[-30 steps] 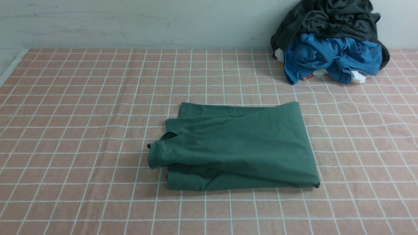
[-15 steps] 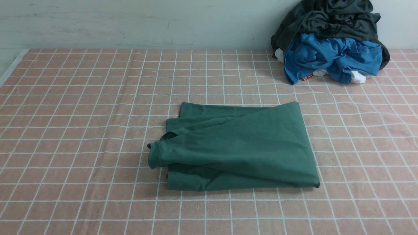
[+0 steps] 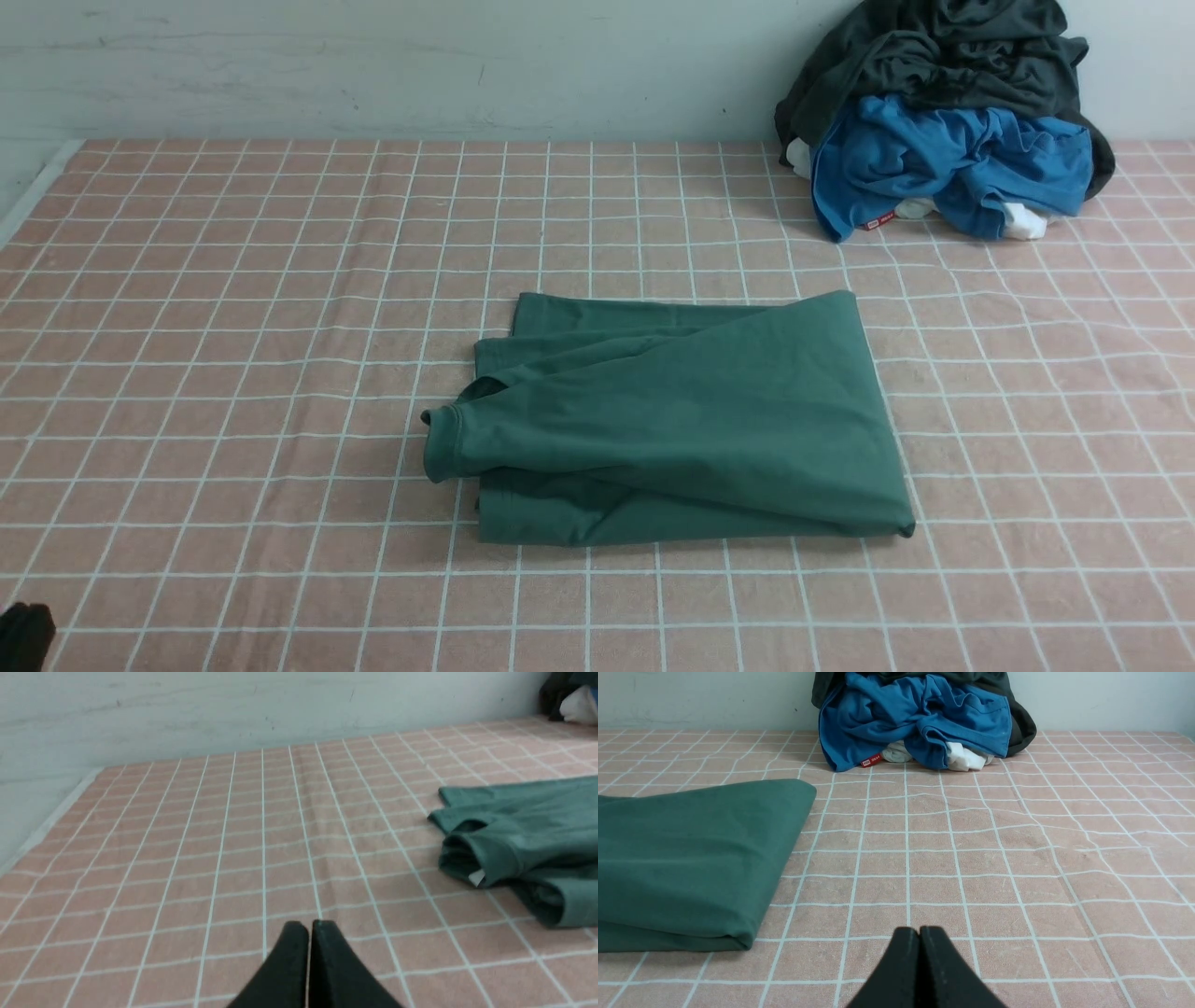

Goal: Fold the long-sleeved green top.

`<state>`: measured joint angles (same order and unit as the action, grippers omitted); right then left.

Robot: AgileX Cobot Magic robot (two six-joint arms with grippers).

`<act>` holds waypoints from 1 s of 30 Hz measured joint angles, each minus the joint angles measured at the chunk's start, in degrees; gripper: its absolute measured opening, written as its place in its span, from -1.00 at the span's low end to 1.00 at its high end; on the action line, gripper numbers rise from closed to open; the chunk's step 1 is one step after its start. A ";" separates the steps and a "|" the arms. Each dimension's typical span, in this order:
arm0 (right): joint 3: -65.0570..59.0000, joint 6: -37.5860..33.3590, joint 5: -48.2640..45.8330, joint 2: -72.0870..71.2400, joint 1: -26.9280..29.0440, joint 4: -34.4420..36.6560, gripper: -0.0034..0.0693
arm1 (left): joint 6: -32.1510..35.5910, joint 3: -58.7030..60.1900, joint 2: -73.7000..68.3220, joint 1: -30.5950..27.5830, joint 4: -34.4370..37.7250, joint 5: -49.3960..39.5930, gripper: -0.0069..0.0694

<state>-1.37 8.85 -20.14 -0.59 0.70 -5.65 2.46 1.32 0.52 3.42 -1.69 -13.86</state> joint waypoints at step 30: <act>0.00 0.00 -0.05 0.00 0.00 0.00 -0.94 | -2.46 -0.09 0.06 -9.13 1.02 -5.67 -0.83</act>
<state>-1.37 8.85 -20.19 -0.59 0.70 -5.65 0.00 1.23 0.58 -5.71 -0.67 -19.53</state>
